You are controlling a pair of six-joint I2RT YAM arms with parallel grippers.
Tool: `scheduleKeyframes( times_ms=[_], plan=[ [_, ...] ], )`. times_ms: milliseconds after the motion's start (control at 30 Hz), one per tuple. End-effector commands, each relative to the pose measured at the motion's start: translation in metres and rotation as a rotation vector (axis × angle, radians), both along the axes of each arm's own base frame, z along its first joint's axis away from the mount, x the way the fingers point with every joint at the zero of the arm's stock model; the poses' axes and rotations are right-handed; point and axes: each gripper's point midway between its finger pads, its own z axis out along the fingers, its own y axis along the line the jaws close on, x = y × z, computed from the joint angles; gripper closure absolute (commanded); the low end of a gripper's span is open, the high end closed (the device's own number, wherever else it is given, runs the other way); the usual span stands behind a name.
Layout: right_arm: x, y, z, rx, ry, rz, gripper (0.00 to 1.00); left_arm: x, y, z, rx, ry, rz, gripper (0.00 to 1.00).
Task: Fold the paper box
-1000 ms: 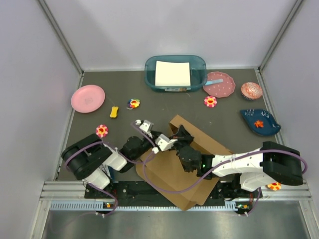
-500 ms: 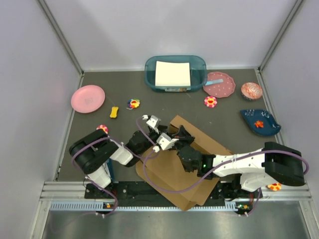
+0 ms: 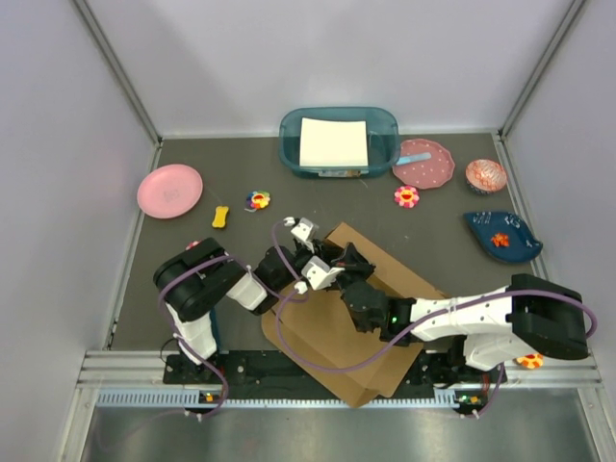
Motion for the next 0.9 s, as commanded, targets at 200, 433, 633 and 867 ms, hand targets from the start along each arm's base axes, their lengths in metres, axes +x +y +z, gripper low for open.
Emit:
scheduleKeyframes(
  times_ms=[200,433,633,867],
  plan=[
    [-0.013,0.017,-0.035,-0.061,0.094,0.102,1.00,0.015,0.002,0.078,-0.182,-0.216,0.034,1.00],
    [-0.010,0.014,-0.009,0.018,0.070,0.055,0.70,0.018,0.008,0.072,-0.140,-0.202,0.071,1.00],
    [-0.015,0.009,0.021,0.129,0.103,0.062,0.43,0.020,0.011,0.074,-0.121,-0.203,0.088,1.00],
    [-0.024,-0.003,0.059,0.268,0.139,0.095,0.21,0.020,0.012,0.074,-0.076,-0.202,0.097,1.00]
  ],
)
